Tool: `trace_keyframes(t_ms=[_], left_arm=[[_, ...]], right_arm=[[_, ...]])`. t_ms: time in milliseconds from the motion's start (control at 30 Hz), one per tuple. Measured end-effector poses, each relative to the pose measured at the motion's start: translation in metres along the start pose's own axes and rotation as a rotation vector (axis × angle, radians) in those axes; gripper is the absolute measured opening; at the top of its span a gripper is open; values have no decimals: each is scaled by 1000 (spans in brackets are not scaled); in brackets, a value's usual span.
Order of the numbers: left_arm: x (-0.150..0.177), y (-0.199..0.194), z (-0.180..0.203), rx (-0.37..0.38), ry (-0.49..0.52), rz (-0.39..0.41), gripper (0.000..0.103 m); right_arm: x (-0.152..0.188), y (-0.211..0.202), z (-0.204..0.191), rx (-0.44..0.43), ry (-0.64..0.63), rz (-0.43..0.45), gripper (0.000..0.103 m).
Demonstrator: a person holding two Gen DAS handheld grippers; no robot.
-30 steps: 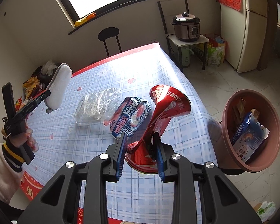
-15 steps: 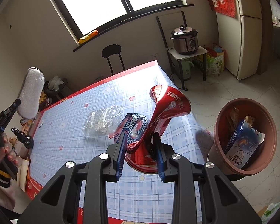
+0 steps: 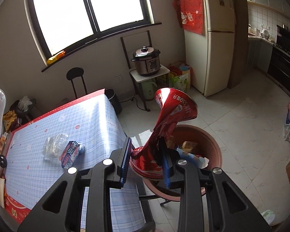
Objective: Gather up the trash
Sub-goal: 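Carry the red can to the brown bucket and open the right gripper, then carry the grey mesh sponge over the brown bucket and open the left gripper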
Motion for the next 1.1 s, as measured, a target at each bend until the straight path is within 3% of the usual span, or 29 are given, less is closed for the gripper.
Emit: trace_keyframes(t_ms=[233, 367, 433, 500, 567, 667, 833, 1100], left_arm=[[-3, -1, 27, 11, 25, 4, 18], [-6, -7, 29, -3, 25, 11, 18], [-8, -12, 33, -10, 28, 19, 18], [-11, -16, 35, -11, 34, 27, 18], [-15, -16, 35, -7, 41, 36, 18], [-21, -18, 43, 12, 54, 53, 19], [-34, -15, 65, 74, 82, 77, 19], [-46, 15, 127, 243, 120, 94, 19]], right_arm=[[-17, 13, 28, 59, 5, -10, 30], [-27, 13, 34, 60, 21, 11, 58], [-33, 10, 32, 58, 17, 26, 60], [-38, 0, 31, 42, 20, 51, 67], [-43, -14, 29, 32, 22, 85, 84], [-46, -35, 25, 13, 15, 119, 97], [-44, -66, 20, 12, 1, 143, 97], [-35, -107, 32, 19, 14, 180, 97]])
Point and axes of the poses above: each gripper's, at about its wrist camera, not at the fingertips, and y roughly the way its jaws point, z to its right, x to its underside, the point moved 3 cm from there along y, roughly the way its jaws point, and after that the axes turned 15 degrees about y, right-handed, at the moved point
